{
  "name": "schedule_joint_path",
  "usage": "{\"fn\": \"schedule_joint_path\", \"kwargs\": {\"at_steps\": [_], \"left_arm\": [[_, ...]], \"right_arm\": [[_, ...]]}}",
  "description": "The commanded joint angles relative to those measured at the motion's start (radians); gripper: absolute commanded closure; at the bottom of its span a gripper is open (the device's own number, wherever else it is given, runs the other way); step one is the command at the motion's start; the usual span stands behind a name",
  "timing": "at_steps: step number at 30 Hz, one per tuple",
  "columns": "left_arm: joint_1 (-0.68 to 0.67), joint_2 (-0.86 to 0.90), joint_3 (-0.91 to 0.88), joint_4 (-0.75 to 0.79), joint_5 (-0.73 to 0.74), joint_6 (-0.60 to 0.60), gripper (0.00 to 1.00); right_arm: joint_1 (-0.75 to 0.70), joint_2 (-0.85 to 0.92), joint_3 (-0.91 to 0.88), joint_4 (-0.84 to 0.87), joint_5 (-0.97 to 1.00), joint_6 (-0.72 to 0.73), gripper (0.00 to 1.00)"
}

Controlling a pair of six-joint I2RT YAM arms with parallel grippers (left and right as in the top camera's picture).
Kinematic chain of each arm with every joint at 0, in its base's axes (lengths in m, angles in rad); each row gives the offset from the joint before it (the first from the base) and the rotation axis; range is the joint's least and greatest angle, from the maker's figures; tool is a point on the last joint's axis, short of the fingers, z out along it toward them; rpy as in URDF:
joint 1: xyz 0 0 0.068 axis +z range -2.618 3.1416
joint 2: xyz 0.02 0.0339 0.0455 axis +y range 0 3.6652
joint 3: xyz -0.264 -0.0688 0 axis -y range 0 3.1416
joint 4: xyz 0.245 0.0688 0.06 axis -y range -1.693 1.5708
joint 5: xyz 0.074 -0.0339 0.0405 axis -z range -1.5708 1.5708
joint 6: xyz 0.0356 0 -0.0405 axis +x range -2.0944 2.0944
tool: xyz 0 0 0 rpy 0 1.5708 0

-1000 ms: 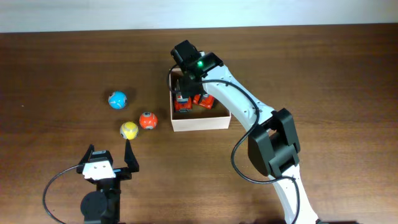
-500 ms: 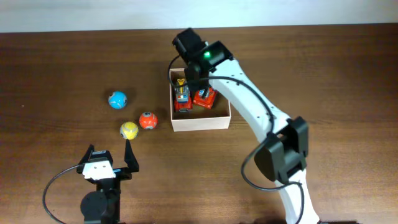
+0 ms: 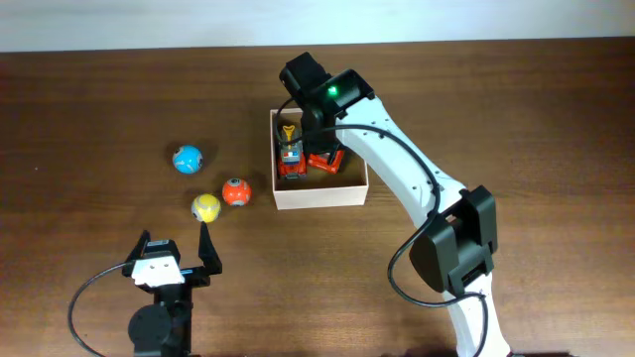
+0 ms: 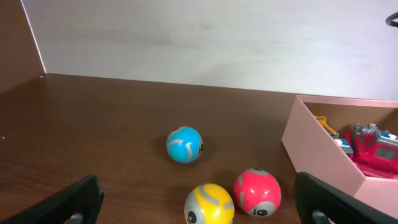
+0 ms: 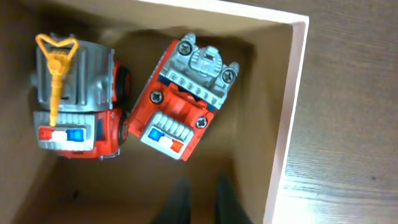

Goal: Pack container
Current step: 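Lower the truck into the box beside the first truck and release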

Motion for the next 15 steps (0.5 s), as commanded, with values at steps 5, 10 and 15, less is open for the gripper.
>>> {"fn": "schedule_joint_path", "kwargs": {"at_steps": [5, 10, 15], "left_arm": [[0.003, -0.008, -0.003, -0.001, 0.011, 0.016, 0.01], [0.003, -0.008, -0.003, -0.001, 0.011, 0.016, 0.01], [0.003, -0.008, -0.003, -0.001, 0.011, 0.016, 0.01]], "right_arm": [[-0.032, 0.009, -0.039, 0.013, 0.045, 0.059, 0.95], [-0.04, 0.035, -0.039, 0.043, 0.044, 0.066, 0.96], [-0.042, 0.055, -0.039, 0.076, 0.046, 0.066, 0.96]]}}
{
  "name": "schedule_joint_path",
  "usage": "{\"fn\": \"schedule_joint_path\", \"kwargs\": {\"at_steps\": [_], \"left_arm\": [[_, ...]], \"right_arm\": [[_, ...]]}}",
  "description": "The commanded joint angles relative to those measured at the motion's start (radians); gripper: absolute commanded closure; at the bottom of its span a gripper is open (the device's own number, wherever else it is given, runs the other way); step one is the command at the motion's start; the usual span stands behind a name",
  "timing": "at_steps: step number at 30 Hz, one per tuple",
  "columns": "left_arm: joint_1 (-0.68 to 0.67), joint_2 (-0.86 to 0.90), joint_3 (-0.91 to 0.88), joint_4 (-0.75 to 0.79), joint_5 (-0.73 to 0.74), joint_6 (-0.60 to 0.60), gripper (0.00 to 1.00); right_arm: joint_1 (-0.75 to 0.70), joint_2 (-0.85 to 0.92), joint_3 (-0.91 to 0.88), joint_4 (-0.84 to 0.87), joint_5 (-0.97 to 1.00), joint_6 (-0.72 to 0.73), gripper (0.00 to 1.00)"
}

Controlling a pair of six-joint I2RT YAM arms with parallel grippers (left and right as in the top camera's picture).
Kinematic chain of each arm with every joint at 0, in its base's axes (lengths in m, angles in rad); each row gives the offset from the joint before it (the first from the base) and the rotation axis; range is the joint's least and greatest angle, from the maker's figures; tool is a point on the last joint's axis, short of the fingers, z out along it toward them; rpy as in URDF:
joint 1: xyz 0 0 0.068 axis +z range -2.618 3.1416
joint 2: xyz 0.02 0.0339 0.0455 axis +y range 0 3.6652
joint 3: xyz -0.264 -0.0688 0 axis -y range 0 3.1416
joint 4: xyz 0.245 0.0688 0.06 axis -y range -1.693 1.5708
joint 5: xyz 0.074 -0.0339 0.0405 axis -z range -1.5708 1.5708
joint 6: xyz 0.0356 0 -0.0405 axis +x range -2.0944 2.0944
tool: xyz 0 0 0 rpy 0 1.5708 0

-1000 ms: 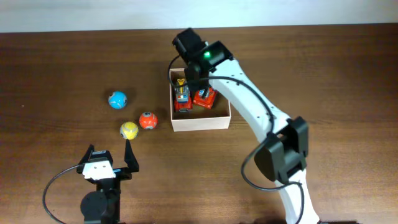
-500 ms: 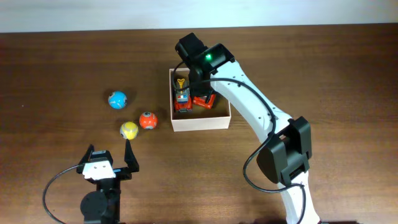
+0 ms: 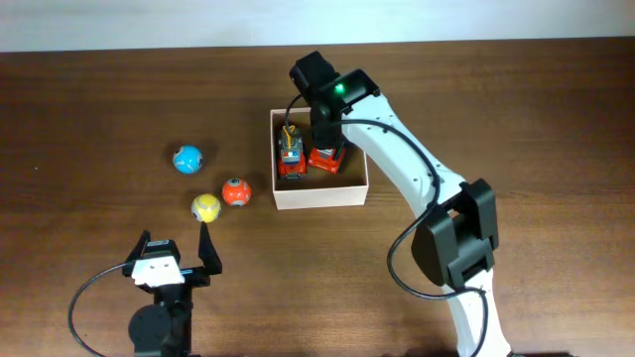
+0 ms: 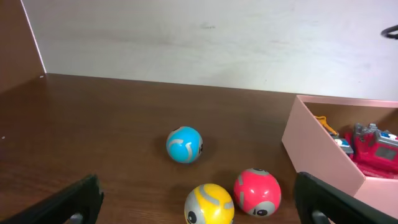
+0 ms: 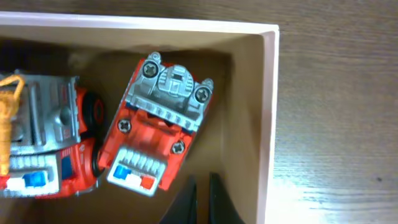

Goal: Pack container
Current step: 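Lower the truck into the box beside the first truck and release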

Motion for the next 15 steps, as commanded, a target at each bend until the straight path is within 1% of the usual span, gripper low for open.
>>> {"fn": "schedule_joint_path", "kwargs": {"at_steps": [1, 15], "left_arm": [[0.003, -0.008, -0.003, -0.001, 0.011, 0.016, 0.01], [0.003, -0.008, -0.003, -0.001, 0.011, 0.016, 0.01]], "right_arm": [[-0.004, 0.037, -0.007, 0.019, 0.027, 0.015, 0.96], [-0.018, 0.121, -0.007, 0.027, 0.079, 0.068, 0.96]]}}
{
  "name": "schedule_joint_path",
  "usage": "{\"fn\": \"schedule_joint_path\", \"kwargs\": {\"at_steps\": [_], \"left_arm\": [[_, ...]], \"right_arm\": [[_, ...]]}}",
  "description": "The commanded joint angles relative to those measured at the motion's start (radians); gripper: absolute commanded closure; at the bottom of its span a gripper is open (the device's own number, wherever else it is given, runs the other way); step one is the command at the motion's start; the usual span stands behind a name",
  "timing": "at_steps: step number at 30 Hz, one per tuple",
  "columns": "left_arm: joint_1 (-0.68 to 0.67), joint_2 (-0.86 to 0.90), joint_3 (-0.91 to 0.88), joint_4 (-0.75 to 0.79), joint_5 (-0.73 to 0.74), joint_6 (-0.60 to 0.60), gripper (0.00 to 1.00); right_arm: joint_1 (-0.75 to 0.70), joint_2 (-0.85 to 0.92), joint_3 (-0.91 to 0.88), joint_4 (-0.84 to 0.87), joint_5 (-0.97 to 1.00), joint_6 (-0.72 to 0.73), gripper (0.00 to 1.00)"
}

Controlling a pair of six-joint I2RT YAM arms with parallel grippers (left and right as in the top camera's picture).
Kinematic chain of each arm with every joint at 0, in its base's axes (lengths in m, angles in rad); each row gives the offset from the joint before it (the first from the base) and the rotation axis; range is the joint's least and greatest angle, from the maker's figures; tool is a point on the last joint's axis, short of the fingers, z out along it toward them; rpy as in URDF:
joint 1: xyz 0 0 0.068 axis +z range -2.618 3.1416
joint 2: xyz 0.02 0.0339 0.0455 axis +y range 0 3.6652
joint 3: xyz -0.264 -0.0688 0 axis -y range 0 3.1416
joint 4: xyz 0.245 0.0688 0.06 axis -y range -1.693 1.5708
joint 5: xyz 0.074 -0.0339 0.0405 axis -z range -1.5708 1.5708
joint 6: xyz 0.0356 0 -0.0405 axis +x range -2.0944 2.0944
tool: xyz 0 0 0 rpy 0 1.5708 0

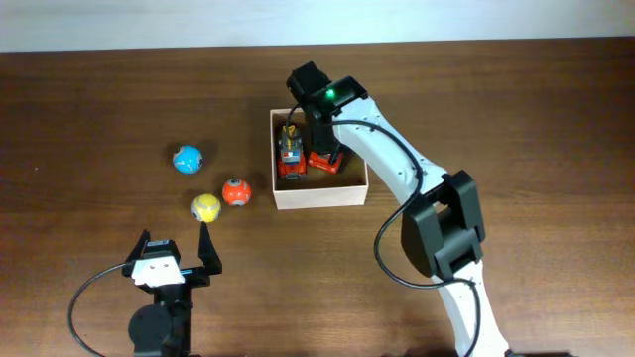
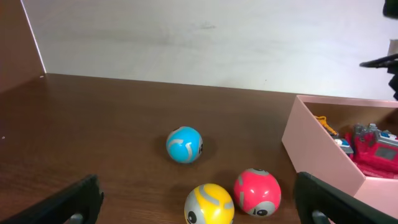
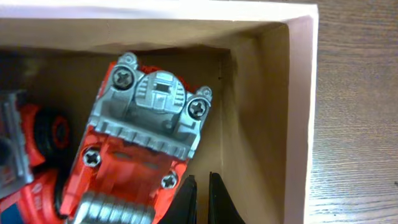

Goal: Pack container
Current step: 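Lower the truck into the box beside the first truck and release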

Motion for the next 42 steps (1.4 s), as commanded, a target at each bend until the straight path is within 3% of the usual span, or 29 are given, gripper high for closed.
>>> {"fn": "schedule_joint_path", "kwargs": {"at_steps": [1, 24, 42], "left_arm": [[0.003, -0.008, -0.003, -0.002, 0.011, 0.016, 0.01], [0.003, -0.008, -0.003, -0.002, 0.011, 0.016, 0.01], [0.003, -0.008, -0.003, -0.002, 0.011, 0.016, 0.01]], "right_arm": [[-0.018, 0.038, -0.007, 0.01, 0.032, 0.025, 0.96], [-0.061, 0.066, -0.007, 0.08, -0.06, -0.016, 0.96], [-0.061, 0.066, -0.007, 0.13, -0.149, -0.146, 0.96]]}}
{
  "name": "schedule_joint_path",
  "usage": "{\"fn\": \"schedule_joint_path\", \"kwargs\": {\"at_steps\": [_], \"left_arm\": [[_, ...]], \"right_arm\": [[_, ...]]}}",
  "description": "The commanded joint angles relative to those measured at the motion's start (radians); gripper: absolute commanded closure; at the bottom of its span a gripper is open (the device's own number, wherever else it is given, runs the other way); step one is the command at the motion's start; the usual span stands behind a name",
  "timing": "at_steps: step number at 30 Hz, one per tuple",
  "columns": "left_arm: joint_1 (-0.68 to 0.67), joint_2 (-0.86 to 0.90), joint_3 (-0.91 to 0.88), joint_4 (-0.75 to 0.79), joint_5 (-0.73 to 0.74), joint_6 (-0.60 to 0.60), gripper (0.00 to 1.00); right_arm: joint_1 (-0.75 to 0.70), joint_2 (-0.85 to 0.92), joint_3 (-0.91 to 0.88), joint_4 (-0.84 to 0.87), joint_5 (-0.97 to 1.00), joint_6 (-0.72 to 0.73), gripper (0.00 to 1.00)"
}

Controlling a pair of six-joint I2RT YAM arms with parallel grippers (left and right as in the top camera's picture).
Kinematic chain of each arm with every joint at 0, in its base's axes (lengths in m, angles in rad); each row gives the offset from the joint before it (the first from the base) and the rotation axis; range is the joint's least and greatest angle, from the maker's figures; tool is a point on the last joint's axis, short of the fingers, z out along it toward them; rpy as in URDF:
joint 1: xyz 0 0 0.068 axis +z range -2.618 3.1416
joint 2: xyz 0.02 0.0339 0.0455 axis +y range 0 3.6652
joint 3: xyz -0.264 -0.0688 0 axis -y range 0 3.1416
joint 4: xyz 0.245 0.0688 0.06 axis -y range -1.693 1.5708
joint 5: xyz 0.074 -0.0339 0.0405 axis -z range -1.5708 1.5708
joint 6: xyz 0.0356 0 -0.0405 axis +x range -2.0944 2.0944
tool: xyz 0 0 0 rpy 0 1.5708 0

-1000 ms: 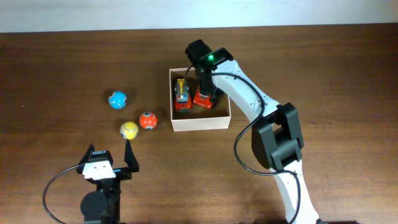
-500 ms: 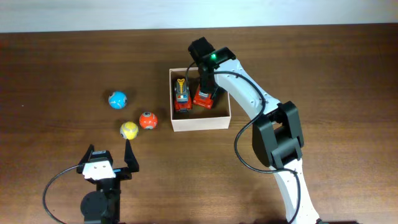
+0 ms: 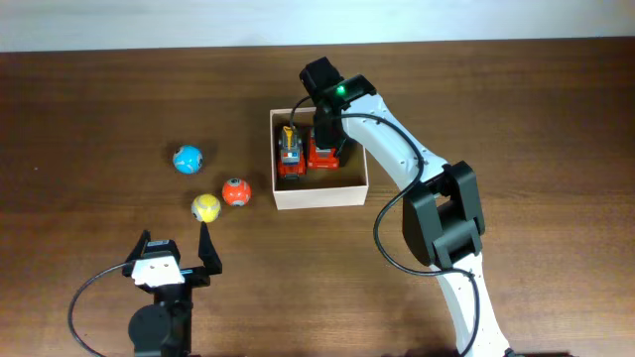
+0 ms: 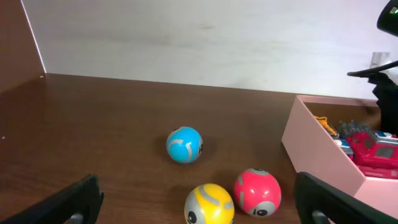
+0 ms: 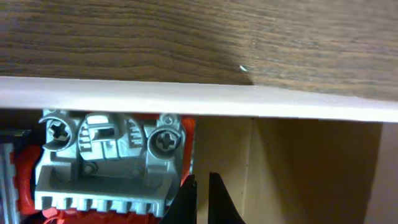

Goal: Pack container
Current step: 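Lower the truck into the box beside the first truck and release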

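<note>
A pink open box (image 3: 319, 194) holds two toy fire trucks side by side: one with a yellow crane (image 3: 289, 154) and a red one with a grey top (image 3: 323, 154). My right gripper (image 5: 202, 177) is down inside the box, shut on nothing. Its tips are in the gap between the red truck (image 5: 109, 155) and the box's right wall. Three balls lie on the table left of the box: blue (image 4: 184, 144), yellow (image 4: 209, 204) and red (image 4: 257, 192). My left gripper (image 4: 196, 179) rests open near the table's front, short of the yellow ball.
The box's far wall (image 5: 186, 102) runs just above the red truck in the right wrist view. The right arm (image 3: 397, 169) reaches over the box from the front right. A pale wall (image 4: 199, 37) bounds the table's far side.
The red truck, askew before, now stands square to the box walls beside the crane truck. My right gripper is nearer the box's far wall. The left arm and the balls have not moved.
My shut right gripper first hung over the box, where the red truck lay at a slant. Then it was lower, by the truck's right side, then down beside it. Now the truck stands straight. The left gripper stayed open throughout.
</note>
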Motion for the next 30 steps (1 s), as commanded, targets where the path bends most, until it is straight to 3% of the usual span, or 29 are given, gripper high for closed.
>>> {"fn": "schedule_joint_path", "kwargs": {"at_steps": [1, 16, 23, 30], "left_arm": [[0.003, -0.008, -0.003, -0.001, 0.011, 0.016, 0.01], [0.003, -0.008, -0.003, -0.001, 0.011, 0.016, 0.01], [0.003, -0.008, -0.003, -0.001, 0.011, 0.016, 0.01], [0.003, -0.008, -0.003, -0.001, 0.011, 0.016, 0.01]], "right_arm": [[-0.003, 0.011, -0.006, 0.011, -0.017, -0.032, 0.96], [-0.006, 0.011, -0.006, 0.047, -0.045, -0.058, 0.96], [-0.011, 0.003, 0.013, 0.008, -0.022, -0.057, 0.82], [-0.011, -0.004, 0.053, -0.05, 0.053, -0.046, 0.81]]}}
